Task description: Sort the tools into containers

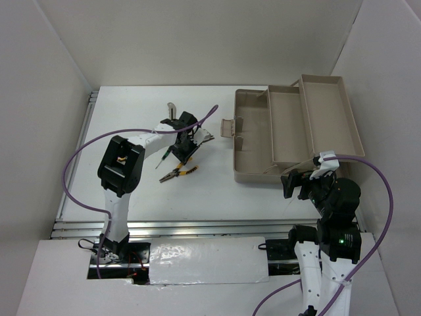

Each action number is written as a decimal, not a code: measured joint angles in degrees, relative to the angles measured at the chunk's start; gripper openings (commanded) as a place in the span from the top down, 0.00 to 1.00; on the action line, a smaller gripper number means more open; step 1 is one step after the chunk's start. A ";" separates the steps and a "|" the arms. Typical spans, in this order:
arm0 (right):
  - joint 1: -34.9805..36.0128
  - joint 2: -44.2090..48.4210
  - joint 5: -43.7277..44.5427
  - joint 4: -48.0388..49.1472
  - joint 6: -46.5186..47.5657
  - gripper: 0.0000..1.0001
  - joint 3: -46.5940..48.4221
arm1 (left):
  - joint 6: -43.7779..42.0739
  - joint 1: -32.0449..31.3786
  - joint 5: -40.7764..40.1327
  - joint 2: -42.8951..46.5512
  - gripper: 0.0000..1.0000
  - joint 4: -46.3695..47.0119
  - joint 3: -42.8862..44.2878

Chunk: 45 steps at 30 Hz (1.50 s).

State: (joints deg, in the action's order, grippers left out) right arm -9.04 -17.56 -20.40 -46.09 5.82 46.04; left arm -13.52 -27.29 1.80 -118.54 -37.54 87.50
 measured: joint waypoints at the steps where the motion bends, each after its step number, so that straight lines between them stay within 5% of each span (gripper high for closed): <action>1: 0.00 0.00 -0.02 -0.02 0.00 0.00 0.00 | 0.90 0.00 0.15 0.00 0.87 -0.26 0.15; 2: 0.00 0.00 -0.07 0.00 0.02 0.00 0.00 | 1.20 -0.13 0.37 0.00 1.00 -0.83 0.37; 9: 0.00 0.02 -0.46 -0.02 0.07 0.00 0.00 | 6.21 -2.43 3.39 2.03 1.00 -10.05 6.73; 18: 0.00 0.02 -0.37 -0.02 0.02 0.00 0.00 | 27.78 -6.56 -2.56 8.70 1.00 -9.25 36.74; 25: 0.00 0.02 0.09 0.00 0.00 0.00 0.00 | 41.27 -9.60 -4.33 10.69 1.00 8.11 32.17; 37: 0.00 0.00 0.15 0.02 0.00 0.01 -0.42 | 51.69 -12.35 -4.61 -11.89 0.93 15.76 38.03; 41: 0.00 -0.04 0.13 0.02 0.00 0.01 -0.42 | 53.46 -13.31 -4.68 -13.86 0.70 16.24 38.53; 42: 0.00 -0.07 0.15 0.02 0.00 0.00 -0.42 | 53.99 -13.49 -4.50 -13.94 0.48 16.44 38.53; 45: 0.00 -0.09 0.13 0.02 0.00 0.00 -0.42 | 55.32 -13.64 -3.69 -13.99 0.30 18.49 38.69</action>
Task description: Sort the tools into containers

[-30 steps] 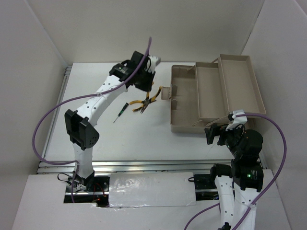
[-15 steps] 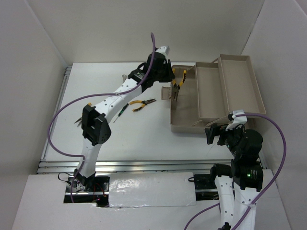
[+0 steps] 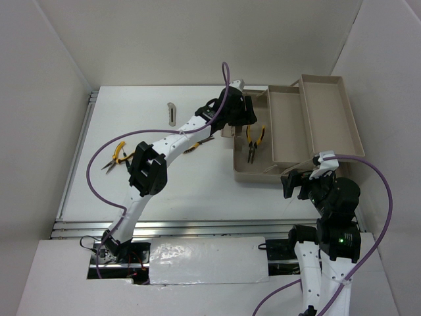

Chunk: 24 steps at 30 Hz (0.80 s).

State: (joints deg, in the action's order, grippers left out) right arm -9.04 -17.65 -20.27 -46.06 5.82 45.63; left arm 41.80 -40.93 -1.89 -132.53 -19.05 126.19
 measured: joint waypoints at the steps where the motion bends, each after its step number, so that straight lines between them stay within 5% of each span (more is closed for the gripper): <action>1: 0.00 0.00 0.00 0.00 0.00 0.00 0.00 | 0.24 0.00 0.11 0.00 0.29 0.46 0.44; 8: 0.00 0.11 0.00 0.00 0.00 0.01 0.00 | -5.99 1.53 -1.51 3.48 0.42 1.40 2.45; 11: -0.02 0.39 0.00 0.00 0.00 0.01 0.00 | -13.38 5.81 1.49 12.90 0.54 1.64 -4.85; 17: 0.00 0.79 -0.04 0.02 0.02 0.00 -0.02 | -33.70 20.94 8.37 30.56 0.46 -0.33 -19.76; 24: 0.00 1.07 -0.04 0.02 0.00 0.00 -0.02 | -51.71 22.32 17.11 18.80 0.38 -12.92 -21.79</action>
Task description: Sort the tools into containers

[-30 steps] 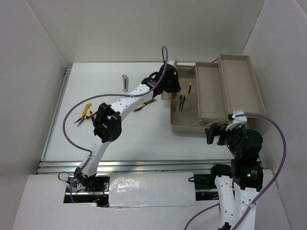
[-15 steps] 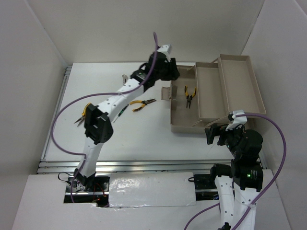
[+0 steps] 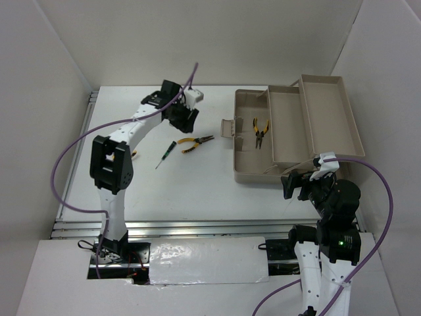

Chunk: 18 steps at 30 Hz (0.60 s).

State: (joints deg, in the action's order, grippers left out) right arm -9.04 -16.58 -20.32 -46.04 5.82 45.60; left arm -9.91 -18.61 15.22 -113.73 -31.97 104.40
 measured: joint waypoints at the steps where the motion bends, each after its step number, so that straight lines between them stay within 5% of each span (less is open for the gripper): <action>1: 0.00 0.00 0.00 0.00 0.00 0.00 0.00 | -1.33 -0.52 0.55 -2.62 0.37 -1.88 0.02; 9: 0.00 0.00 0.00 0.00 0.00 0.00 0.00 | -11.06 -3.23 -0.44 -14.34 0.39 -10.64 5.90; 18: 0.00 0.00 -0.02 0.00 0.02 0.00 -0.02 | -15.17 -2.54 -3.15 -14.67 0.43 -8.70 6.69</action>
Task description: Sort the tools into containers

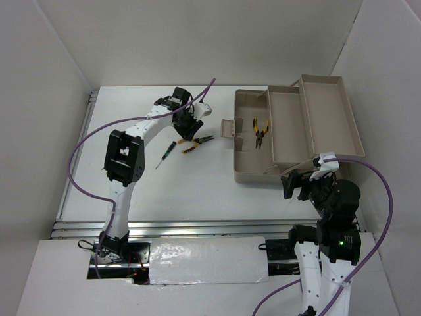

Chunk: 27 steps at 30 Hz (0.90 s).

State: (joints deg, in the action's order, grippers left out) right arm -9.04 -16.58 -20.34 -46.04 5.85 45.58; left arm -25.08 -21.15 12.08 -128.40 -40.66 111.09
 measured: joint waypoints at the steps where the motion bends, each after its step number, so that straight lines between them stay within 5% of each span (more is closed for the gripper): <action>1: 0.00 0.00 0.00 0.00 0.00 0.00 0.00 | -0.26 0.09 -0.24 0.00 0.43 0.37 0.02; 15: 0.00 -0.11 0.00 0.00 0.00 0.00 0.00 | -3.45 0.83 -0.39 -5.35 0.52 -0.09 2.12; 19: 0.00 -0.11 0.04 0.00 -0.02 0.00 0.00 | -4.26 0.87 -0.44 -5.51 0.66 -0.42 1.33; 24: 0.00 -0.04 0.76 0.02 -0.26 0.00 0.00 | -4.37 1.05 -0.09 -4.17 0.97 1.40 -1.55; 27: 0.00 0.11 1.16 0.11 -0.28 0.00 0.00 | -2.60 1.14 -0.20 -3.48 1.00 1.70 -2.34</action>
State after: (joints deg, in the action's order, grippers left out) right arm -9.04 -16.47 -19.18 -45.93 5.56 45.58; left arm -27.68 -20.01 11.88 -131.87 -38.96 108.75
